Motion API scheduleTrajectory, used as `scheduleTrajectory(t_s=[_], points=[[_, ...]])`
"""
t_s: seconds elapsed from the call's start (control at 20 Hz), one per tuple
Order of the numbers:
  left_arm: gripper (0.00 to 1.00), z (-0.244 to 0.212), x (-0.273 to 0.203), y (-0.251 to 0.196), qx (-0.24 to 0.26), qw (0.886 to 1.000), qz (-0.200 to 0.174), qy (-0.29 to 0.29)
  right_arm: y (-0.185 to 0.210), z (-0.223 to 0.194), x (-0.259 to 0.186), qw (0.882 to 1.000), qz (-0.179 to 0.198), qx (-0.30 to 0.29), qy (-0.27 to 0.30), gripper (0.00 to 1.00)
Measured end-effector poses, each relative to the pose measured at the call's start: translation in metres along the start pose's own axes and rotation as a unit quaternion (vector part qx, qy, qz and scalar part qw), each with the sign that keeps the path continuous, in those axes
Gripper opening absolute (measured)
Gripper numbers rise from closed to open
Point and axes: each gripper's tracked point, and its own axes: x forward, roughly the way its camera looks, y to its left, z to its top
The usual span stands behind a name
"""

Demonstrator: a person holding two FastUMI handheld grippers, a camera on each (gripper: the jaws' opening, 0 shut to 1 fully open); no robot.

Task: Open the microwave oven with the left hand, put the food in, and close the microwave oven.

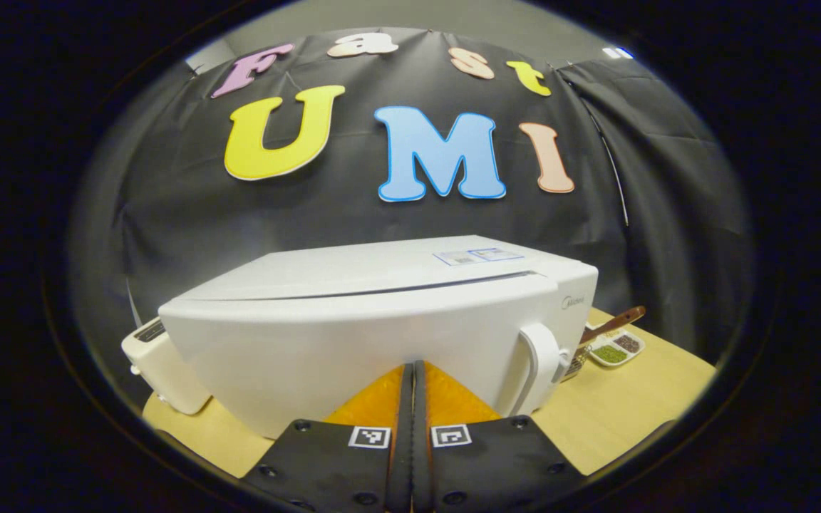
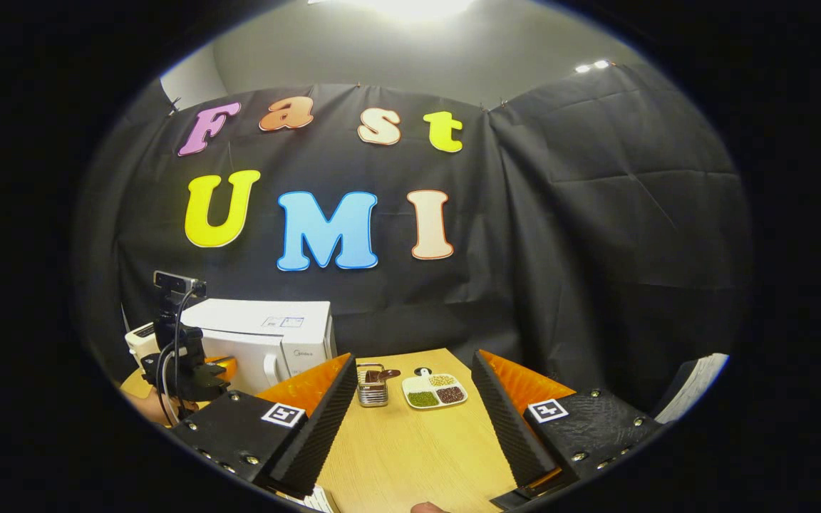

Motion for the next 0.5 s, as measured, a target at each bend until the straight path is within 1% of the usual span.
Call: scheduleTrajectory(t_s=[0.05, 0.1, 0.15, 0.25, 0.4, 0.5], points=[[0.07, 0.003, 0.007, 0.003, 0.013, 1.0, 0.009, -0.006, 0.003, 0.001, -0.001, 1.0, 0.003, -0.002, 0.0, 0.98], [0.07, -0.005, 0.008, 0.002, 0.007, 1.0, 0.009, 0.01, 0.006, 0.0, -0.003, 1.0, 0.008, -0.004, 0.002, 0.98], [0.07, 0.002, 0.003, 0.001, 0.005, 1.0, 0.011, -0.001, 0.008, 0.001, -0.004, 1.0, 0.013, -0.005, 0.0, 0.98], [0.07, 0.002, 0.001, -0.002, 0.011, 1.0, 0.01, 0.007, 0.015, 0.002, -0.005, 1.0, 0.024, -0.005, 0.0, 0.98], [0.07, 0.024, -0.016, -0.005, 0.014, 1.0, 0.002, -0.018, 0.021, 0.004, -0.006, 0.999, 0.04, -0.001, -0.001, 0.98], [0.07, 0.038, -0.035, -0.007, 0.015, 0.999, -0.003, -0.031, 0.026, 0.009, -0.009, 0.998, 0.056, 0.002, -0.008, 0.98]])
